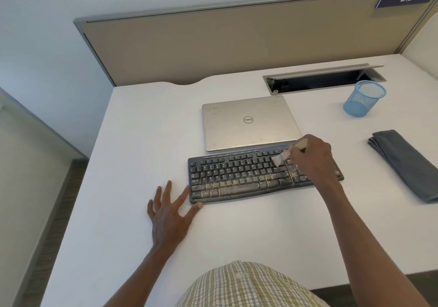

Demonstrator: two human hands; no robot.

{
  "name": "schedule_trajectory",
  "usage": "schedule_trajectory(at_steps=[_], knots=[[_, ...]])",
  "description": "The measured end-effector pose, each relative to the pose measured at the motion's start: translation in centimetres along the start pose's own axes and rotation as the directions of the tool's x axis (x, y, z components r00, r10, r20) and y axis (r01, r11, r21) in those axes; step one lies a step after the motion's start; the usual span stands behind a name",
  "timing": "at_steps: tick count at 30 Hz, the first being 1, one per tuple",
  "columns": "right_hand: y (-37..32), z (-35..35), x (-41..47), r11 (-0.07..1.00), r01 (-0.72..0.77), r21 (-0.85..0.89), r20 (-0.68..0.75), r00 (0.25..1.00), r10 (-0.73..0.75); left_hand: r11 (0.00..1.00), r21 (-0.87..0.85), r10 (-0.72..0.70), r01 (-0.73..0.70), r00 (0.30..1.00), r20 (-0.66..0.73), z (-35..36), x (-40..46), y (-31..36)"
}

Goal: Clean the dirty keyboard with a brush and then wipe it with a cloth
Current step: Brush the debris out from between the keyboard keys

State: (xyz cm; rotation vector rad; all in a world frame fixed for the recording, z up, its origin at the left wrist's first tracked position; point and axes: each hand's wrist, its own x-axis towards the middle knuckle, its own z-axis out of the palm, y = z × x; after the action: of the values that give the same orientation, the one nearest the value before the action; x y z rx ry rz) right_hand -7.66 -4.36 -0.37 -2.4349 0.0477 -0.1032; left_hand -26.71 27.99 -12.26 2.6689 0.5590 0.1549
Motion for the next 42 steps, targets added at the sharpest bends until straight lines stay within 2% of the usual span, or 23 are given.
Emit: schedule_trajectory(at_steps=[2,6,11,16,22,26,28,32,37,42], knots=[[0.4,0.4,0.0,0.999,-0.04,-0.014,0.0,0.999,0.04,1.0,0.003,-0.003,0.003,1.0,0.006,0.0,0.0,0.0],[0.8,0.2,0.2,0.992,-0.077,-0.102,-0.128,0.99,0.064,1.0,0.003,-0.004,0.004,1.0,0.005,0.0,0.0,0.0],[-0.2,0.0,0.3,0.999,-0.026,-0.023,-0.177,0.984,0.022,1.0,-0.002,0.001,-0.001,1.0,-0.005,0.1,0.0,-0.1],[0.6,0.4,0.6,0.983,-0.015,-0.185,-0.039,0.999,0.008,1.0,-0.001,-0.002,0.002,1.0,-0.006,0.1,0.1,0.0],[0.0,0.4,0.3,0.996,0.014,-0.092,-0.089,0.996,-0.022,1.0,-0.005,-0.003,0.003,1.0,-0.006,0.1,0.0,0.0],[-0.5,-0.2,0.2,0.963,0.016,-0.27,0.025,1.0,-0.01,1.0,0.004,-0.006,0.006,1.0,-0.006,0.2,0.2,-0.2],[-1.1,-0.6,0.5,0.971,0.053,-0.234,0.027,0.998,-0.048,1.0,0.009,0.001,-0.001,1.0,-0.005,0.2,0.2,-0.2],[-1.9,0.3,0.1,0.996,0.077,-0.053,-0.034,0.996,-0.079,1.0,0.011,0.0,0.0,1.0,-0.003,0.2,0.1,-0.2],[-1.1,1.0,-0.4,0.993,0.076,-0.093,0.04,0.997,-0.073,1.0,0.007,-0.003,0.003,1.0,-0.006,0.1,0.0,0.0],[-0.9,1.0,-0.2,0.997,0.075,-0.036,-0.003,0.997,-0.075,1.0,0.004,0.001,-0.001,1.0,-0.007,0.3,0.1,-0.1]])
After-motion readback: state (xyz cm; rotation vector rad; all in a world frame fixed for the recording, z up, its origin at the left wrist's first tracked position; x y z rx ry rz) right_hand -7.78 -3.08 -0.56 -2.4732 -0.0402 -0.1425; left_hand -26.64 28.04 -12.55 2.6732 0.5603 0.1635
